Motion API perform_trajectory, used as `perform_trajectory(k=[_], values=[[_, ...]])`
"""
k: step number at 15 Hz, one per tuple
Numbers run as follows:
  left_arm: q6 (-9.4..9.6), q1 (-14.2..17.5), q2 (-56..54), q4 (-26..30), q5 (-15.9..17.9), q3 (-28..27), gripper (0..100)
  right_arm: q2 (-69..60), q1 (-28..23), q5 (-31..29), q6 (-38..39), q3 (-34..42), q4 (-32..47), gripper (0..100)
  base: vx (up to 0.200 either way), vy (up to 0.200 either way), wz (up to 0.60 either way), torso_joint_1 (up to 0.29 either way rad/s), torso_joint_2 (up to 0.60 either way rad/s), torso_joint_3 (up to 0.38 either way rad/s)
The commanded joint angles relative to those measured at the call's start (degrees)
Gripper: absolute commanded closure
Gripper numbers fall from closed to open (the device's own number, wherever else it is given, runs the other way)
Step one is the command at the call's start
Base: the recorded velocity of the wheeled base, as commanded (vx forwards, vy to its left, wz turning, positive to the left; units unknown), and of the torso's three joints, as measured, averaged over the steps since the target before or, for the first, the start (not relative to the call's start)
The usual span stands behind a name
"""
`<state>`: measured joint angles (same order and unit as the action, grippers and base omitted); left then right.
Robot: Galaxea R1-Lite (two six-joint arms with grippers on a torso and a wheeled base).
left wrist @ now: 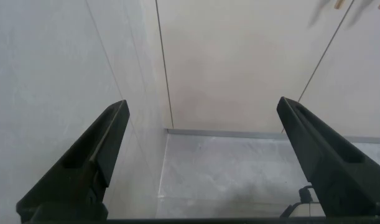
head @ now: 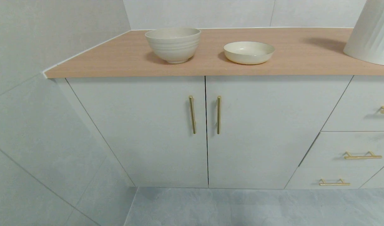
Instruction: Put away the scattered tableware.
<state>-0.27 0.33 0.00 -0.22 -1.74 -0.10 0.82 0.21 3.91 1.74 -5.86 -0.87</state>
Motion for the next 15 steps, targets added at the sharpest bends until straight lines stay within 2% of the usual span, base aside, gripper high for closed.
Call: perform_trajectory(k=[1, 4, 5, 6, 7, 8, 12, 13, 15], values=[[0.00, 0.0, 0.0, 0.0, 0.0, 0.0, 0, 11.0, 1.8, 13.4, -0.1, -9.5, 4.5, 0, 0.000, 0.000, 0.00, 0.000, 0.00, 0.000], [0.00, 0.0, 0.0, 0.0, 0.0, 0.0, 0, 32.1, 2.2, 29.9, -0.3, -11.8, 2.7, 0, 0.000, 0.000, 0.00, 0.000, 0.00, 0.000], [-0.08, 0.0, 0.0, 0.0, 0.0, 0.0, 0, 35.3, 2.6, 31.8, -0.4, -12.5, 1.7, 0, 0.000, 0.000, 0.00, 0.000, 0.00, 0.000], [0.00, 0.0, 0.0, 0.0, 0.0, 0.0, 0, 43.7, 5.4, 34.7, -0.3, -15.2, -1.9, 0, 0.000, 0.000, 0.00, 0.000, 0.00, 0.000], [0.00, 0.0, 0.0, 0.0, 0.0, 0.0, 0, 47.5, 7.7, 34.7, -0.4, -16.3, -3.6, 0, 0.000, 0.000, 0.00, 0.000, 0.00, 0.000], [0.00, 0.0, 0.0, 0.0, 0.0, 0.0, 0, 54.5, 13.3, 34.1, -0.7, -18.7, -8.1, 0, 0.000, 0.000, 0.00, 0.000, 0.00, 0.000], [0.00, 0.0, 0.0, 0.0, 0.0, 0.0, 0, 77.8, 28.2, 31.8, -2.1, -24.2, -34.2, 0, 0.000, 0.000, 0.00, 0.000, 0.00, 0.000], [0.00, 0.0, 0.0, 0.0, 0.0, 0.0, 0, 82.7, 28.9, 30.6, -1.5, -27.8, -38.2, 0, 0.000, 0.000, 0.00, 0.000, 0.00, 0.000], [0.00, 0.0, 0.1, 0.0, 0.0, 0.0, 0, 90.5, 29.1, 29.2, 0.3, -36.3, -40.3, 0, 0.000, 0.000, 0.00, 0.000, 0.00, 0.000]])
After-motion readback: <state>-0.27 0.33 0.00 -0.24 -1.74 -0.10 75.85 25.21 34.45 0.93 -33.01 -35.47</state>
